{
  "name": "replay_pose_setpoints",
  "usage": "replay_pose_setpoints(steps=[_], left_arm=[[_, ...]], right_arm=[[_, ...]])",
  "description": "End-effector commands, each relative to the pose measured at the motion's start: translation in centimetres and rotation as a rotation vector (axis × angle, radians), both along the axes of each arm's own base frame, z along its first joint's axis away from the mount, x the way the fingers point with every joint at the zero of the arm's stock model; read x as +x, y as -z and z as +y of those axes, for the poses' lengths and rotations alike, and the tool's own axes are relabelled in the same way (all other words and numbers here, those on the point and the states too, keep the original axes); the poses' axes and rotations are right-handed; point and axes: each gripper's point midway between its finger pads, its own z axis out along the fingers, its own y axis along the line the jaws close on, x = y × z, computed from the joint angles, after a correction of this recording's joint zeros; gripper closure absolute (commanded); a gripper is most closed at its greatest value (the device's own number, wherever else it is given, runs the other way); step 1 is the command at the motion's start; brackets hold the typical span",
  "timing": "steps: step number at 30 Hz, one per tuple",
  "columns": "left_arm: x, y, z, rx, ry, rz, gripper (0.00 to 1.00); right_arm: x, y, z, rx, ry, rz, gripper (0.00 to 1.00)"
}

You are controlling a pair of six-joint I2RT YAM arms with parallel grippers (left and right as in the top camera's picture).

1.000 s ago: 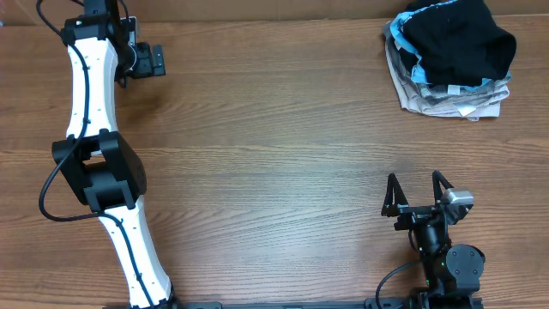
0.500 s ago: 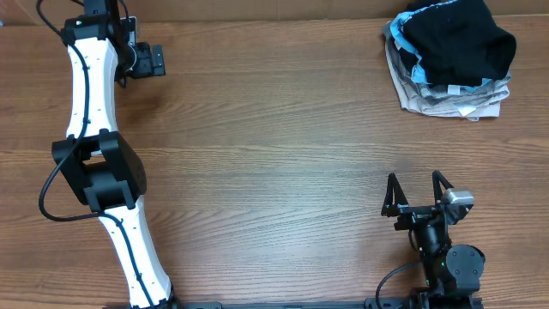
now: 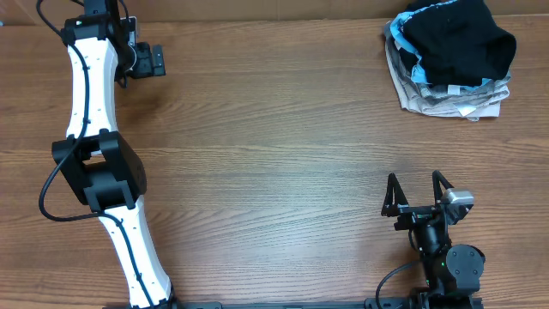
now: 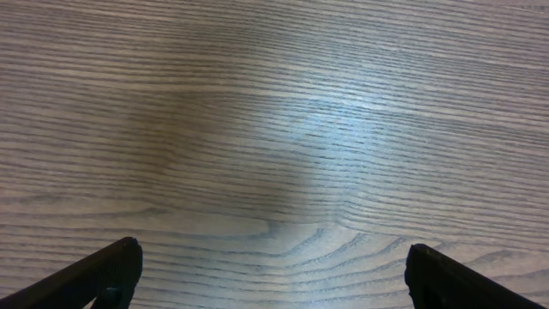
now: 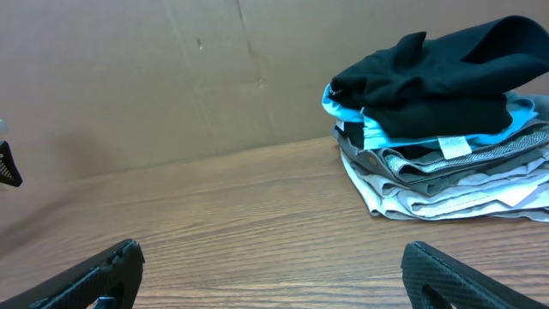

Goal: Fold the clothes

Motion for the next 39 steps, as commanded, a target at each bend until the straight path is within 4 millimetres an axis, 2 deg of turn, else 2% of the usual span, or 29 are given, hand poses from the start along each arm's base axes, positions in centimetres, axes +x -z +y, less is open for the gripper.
replay_pose_setpoints(steps=[1, 3, 6, 11, 15, 19, 21, 24, 28, 31, 33, 35, 39], left_arm=[[0.0, 0.5, -0.3, -0.014, -0.011, 0.009, 0.0], [-0.1, 0.4, -0.4, -0.015, -0.009, 0.011, 0.0], [-0.1, -1.8, -1.0, -0.007, 0.002, -0.03, 0.0], [-1.6, -9.2, -3.1, 0.009, 0.038, -0.152, 0.0], [-5.3, -14.7, -6.3, 0.015, 0.094, -0.245, 0.0], [-10.9, -17.9, -9.6, 0.011, 0.163, -0.287, 0.0], [-13.5, -19.0, -9.5, 0.073, 0.171, -0.313, 0.0], [-15.7, -21.1, -9.0, 0.108, 0.153, -0.425, 0.0], [-16.9, -23.8, -10.1, 0.033, 0.193, -0.701, 0.0], [-18.2, -24.8, -11.0, -0.028, 0.257, -0.912, 0.0], [-19.4, -24.4, -11.3, -0.032, 0.278, -1.009, 0.0], [-20.8, -23.1, -11.3, -0.019, 0.28, -1.067, 0.0], [-23.9, -19.4, -11.3, 0.0, 0.275, -1.138, 0.0]], right_arm=[[0.0, 0.2, 0.2, 0.004, -0.009, -0.004, 0.0], [0.0, 0.2, 0.2, 0.004, -0.009, -0.004, 0.0], [0.0, 0.2, 0.2, 0.004, -0.009, -0.004, 0.0], [0.0, 0.2, 0.2, 0.004, -0.009, -0.004, 0.0], [0.0, 0.2, 0.2, 0.004, -0.009, -0.004, 0.0], [0.0, 0.1, 0.2, 0.004, -0.009, -0.005, 0.0], [0.0, 0.2, 0.2, 0.004, -0.009, -0.004, 0.0], [0.0, 0.1, 0.2, 0.004, -0.009, -0.005, 0.0], [0.0, 0.2, 0.2, 0.004, -0.009, -0.004, 0.0], [0.0, 0.2, 0.2, 0.004, -0.009, -0.004, 0.0], [0.0, 0.2, 0.2, 0.004, -0.009, -0.004, 0.0], [0.0, 0.2, 0.2, 0.004, -0.009, -0.004, 0.0], [0.0, 0.2, 0.2, 0.004, -0.009, -0.004, 0.0]])
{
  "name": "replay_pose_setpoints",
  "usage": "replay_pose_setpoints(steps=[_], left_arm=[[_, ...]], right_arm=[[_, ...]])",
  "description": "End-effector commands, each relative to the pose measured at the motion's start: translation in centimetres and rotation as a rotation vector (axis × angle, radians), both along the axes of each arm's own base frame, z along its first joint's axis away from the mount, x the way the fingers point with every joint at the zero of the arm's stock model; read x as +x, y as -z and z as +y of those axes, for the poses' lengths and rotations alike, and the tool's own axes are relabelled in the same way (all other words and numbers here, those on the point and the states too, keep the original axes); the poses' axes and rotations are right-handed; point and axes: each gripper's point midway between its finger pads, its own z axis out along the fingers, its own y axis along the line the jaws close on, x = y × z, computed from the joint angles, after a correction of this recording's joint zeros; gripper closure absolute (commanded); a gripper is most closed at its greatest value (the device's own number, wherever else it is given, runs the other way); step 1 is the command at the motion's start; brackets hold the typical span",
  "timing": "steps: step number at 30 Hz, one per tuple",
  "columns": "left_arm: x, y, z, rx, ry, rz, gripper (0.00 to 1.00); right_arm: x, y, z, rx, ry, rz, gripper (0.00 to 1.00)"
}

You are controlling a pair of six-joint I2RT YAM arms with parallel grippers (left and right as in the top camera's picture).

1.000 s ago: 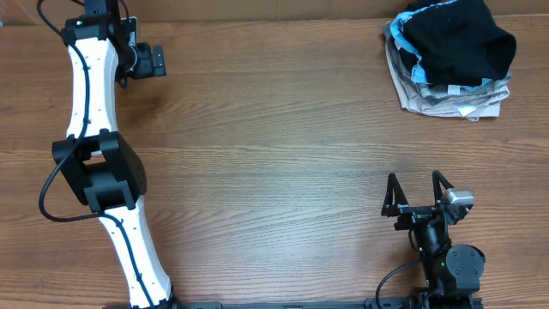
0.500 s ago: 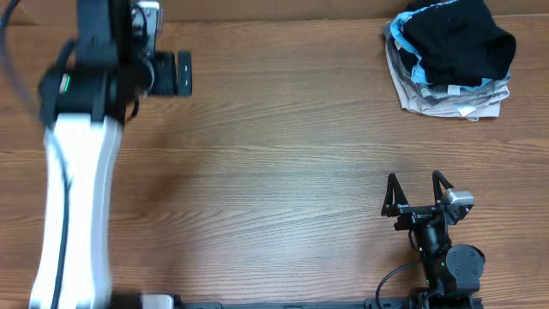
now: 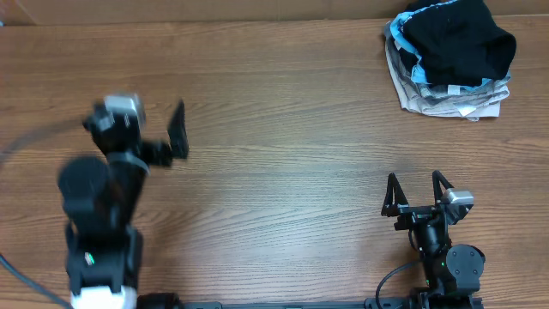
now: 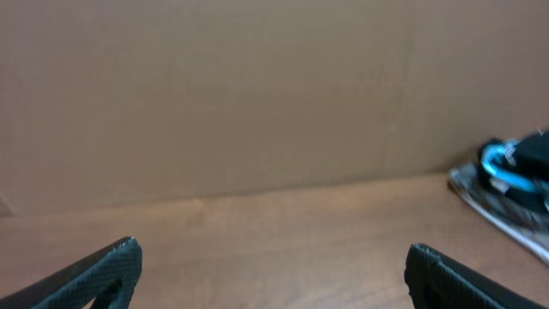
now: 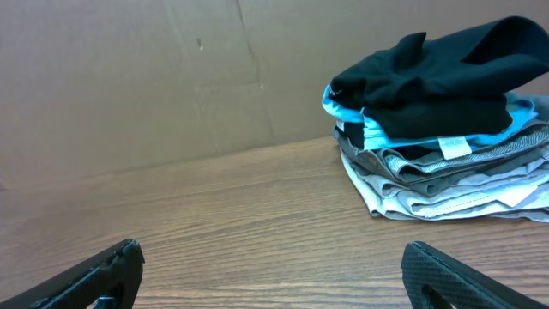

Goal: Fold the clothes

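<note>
A stack of folded clothes point(image 3: 450, 56), grey and pale garments with a black one on top, sits at the table's far right corner. It also shows in the right wrist view as the clothes stack point(image 5: 442, 146) and at the edge of the left wrist view as the clothes stack point(image 4: 515, 184). My left gripper point(image 3: 167, 137) is blurred at the left of the table, open and empty, far from the stack. In its own view the left gripper point(image 4: 273, 275) faces the back wall. My right gripper point(image 3: 418, 193) rests open and empty at the near right; in the wrist view the right gripper point(image 5: 273, 275) is level with the table.
A brown cardboard wall point(image 5: 129, 77) runs along the far side of the wooden table point(image 3: 283, 154). No loose garment shows on the wood between the arms.
My left arm was stretched to the far left corner with its gripper looking down at bare wood. Now it is drawn back near the left front, gripper level. The right arm and the stack have not moved.
</note>
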Motion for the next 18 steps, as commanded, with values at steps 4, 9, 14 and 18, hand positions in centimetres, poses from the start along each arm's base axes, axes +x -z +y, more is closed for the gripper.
replay_pose_setpoints(steps=[4, 9, 14, 18], left_arm=[[-4.3, 6.0, 0.2, -0.036, -0.026, -0.082, 0.0], [-6.3, 9.3, 0.5, -0.058, -0.047, -0.162, 0.0], [-7.0, 12.8, 1.4, -0.129, -0.101, -0.167, 0.0], [-7.2, 14.1, 1.9, -0.139, -0.134, -0.127, 0.0]], right_arm=[[0.0, 0.1, 0.2, 0.004, -0.009, -0.005, 0.0], [0.0, 0.2, 0.2, 0.004, -0.009, -0.004, 0.0], [0.0, 0.2, 0.2, 0.004, -0.009, -0.004, 0.0], [0.0, 0.1, 0.2, 0.004, -0.009, -0.005, 0.0]])
